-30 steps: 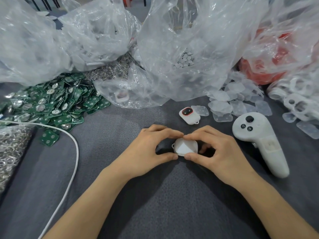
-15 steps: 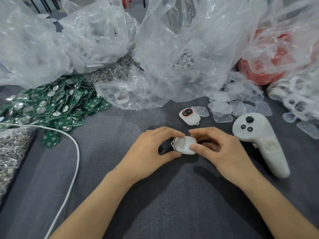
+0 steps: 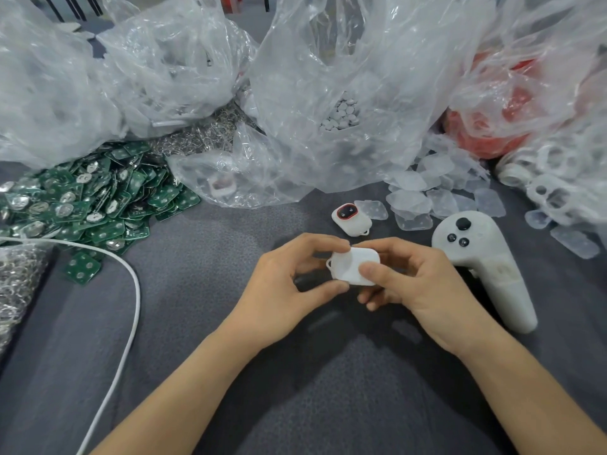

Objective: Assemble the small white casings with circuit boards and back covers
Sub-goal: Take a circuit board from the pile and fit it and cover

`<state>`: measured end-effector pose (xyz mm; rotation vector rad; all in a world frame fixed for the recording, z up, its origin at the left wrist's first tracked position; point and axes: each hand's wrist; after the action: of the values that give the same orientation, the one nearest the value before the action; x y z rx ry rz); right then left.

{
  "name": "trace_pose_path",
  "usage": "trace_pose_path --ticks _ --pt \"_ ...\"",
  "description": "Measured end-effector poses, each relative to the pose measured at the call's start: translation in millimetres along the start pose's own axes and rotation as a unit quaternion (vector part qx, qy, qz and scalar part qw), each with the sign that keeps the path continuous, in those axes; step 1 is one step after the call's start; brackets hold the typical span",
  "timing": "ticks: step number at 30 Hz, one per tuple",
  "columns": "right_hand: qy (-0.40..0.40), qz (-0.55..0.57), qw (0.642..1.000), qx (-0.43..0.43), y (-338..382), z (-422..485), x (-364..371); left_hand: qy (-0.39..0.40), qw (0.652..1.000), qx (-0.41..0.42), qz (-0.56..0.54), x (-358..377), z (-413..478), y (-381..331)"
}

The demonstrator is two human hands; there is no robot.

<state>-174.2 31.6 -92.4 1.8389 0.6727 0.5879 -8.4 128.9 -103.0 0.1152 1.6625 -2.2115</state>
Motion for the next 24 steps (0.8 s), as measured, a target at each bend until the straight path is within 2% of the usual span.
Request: trace_pose_path --ticks 6,19,24 --pt "-0.023 -0.006 1.000 -0.017 0.0 1.7 1.8 -0.005 0.994 -0.071 -0.080 4.6 -0.7 -2.8" --pt "-0.021 -0.055 0.996 -0.062 2.2 -1.5 2.5 -0.028 0.965 -0.129 -0.228 4.8 4.2 -3.8" --pt "-0.029 -0.086 0.993 -0.074 -0.4 -0.1 2.6 -0.046 0.960 -0.141 -0.237 7.0 2.7 -2.3"
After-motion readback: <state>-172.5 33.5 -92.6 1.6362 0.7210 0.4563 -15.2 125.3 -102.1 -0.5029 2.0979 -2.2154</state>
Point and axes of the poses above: each hand's wrist, its own z-axis towards the middle knuckle, its own x-axis out of the palm, y = z × x, and after that the axes turned 10 degrees about x, right-handed
